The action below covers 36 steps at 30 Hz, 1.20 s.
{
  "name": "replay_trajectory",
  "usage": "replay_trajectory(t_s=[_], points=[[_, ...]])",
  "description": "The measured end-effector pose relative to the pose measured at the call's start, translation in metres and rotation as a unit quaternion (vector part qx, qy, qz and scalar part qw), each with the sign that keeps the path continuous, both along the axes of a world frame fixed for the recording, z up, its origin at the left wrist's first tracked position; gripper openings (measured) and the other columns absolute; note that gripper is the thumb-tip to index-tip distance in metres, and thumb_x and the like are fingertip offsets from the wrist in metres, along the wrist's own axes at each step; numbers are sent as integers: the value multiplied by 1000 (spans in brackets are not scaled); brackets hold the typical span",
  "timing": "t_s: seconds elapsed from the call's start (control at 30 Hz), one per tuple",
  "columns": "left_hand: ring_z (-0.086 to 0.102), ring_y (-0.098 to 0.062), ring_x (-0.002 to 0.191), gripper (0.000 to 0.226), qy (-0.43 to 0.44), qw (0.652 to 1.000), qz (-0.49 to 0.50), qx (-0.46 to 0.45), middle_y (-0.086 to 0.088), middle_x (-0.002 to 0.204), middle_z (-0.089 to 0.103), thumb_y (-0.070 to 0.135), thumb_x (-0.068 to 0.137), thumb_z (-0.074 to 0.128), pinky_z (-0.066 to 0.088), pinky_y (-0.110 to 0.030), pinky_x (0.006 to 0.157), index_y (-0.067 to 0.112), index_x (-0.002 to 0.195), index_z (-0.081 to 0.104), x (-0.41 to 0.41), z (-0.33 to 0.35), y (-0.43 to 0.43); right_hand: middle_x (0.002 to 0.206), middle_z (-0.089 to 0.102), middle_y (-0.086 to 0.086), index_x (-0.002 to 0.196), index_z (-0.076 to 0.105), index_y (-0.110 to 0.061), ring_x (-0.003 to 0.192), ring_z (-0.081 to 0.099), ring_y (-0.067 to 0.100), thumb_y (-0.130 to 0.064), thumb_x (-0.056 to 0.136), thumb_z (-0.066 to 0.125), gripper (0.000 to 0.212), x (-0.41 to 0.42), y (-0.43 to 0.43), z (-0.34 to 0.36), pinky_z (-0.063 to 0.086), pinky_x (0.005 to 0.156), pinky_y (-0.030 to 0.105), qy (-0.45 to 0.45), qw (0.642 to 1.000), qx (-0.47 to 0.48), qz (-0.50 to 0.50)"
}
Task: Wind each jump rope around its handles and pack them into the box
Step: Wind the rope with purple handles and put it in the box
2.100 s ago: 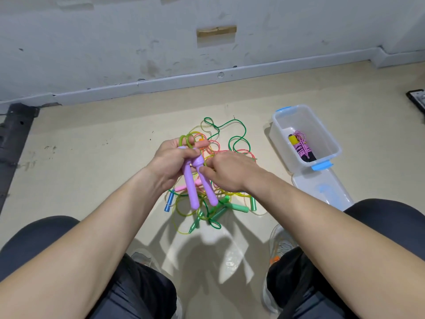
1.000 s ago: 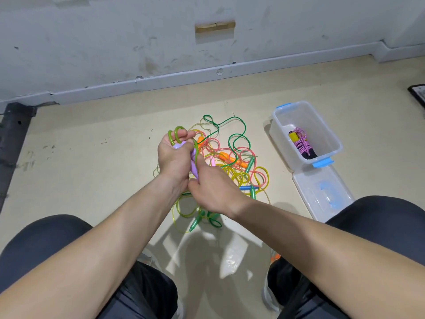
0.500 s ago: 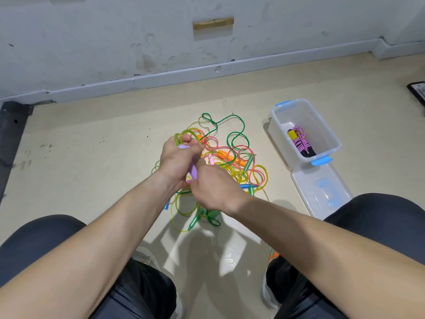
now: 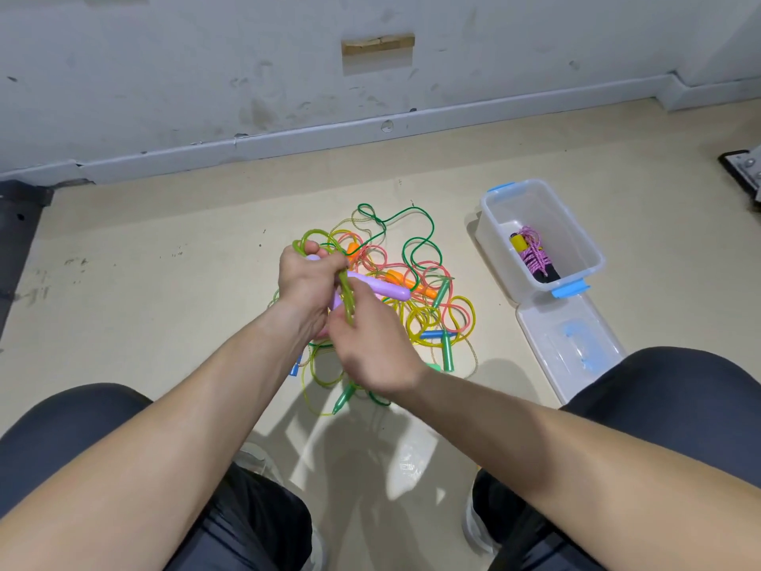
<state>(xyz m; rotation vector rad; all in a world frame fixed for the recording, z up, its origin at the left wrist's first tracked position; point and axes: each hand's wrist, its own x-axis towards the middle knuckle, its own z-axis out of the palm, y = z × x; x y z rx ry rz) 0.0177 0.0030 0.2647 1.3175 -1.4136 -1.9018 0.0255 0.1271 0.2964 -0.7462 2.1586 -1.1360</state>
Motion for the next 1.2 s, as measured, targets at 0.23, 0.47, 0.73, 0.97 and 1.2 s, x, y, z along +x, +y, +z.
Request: replay_trajectory(t_s=[0.23, 0.47, 0.73, 0.97, 1.2], points=[[52, -23, 64, 40, 19, 998, 57, 3, -3, 79, 49, -11, 79, 67, 48, -41, 68, 19, 88, 42, -6, 5, -4, 104, 67, 11, 123, 46, -13, 99, 61, 36, -28, 96, 51, 31, 9, 4, -4, 46, 77, 42, 157, 984, 77, 0], [53, -23, 54, 39, 68, 994, 69, 41, -21, 90, 54, -15, 81, 62, 48, -42, 67, 17, 87, 40, -10, 21, -15, 84, 71, 2, 100, 52, -24, 93, 61, 30, -49, 94, 23, 39, 25, 3, -14, 49, 81, 43, 112, 993, 35, 23], [71, -25, 60, 17, 117, 978, 31, 168, -19, 63, 66, -12, 91, 57, 63, -47, 69, 0, 98, 47, 1, 54, -27, 109, 71, 7, 155, 18, -44, 95, 60, 39, -38, 106, 35, 52, -9, 19, -25, 46, 73, 41, 238, 948, 51, 206], [75, -27, 77, 9, 116, 952, -138, 247, -29, 98, 60, -6, 97, 50, 63, -37, 68, 0, 89, 51, 14, 70, -22, 65, 61, -1, 83, 66, -33, 63, 53, 21, -62, 92, 40, 40, -53, 33, -28, 41, 59, 35, 185, 964, 46, 185], [66, -27, 69, 27, 84, 918, -341, 184, -5, 79, 56, -14, 80, 59, 62, -37, 70, 12, 88, 54, 25, 66, -13, 59, 51, 0, 63, 64, -42, 58, 45, 17, -46, 81, 61, 19, -106, 38, -13, 39, 59, 35, 142, 957, 117, 223]])
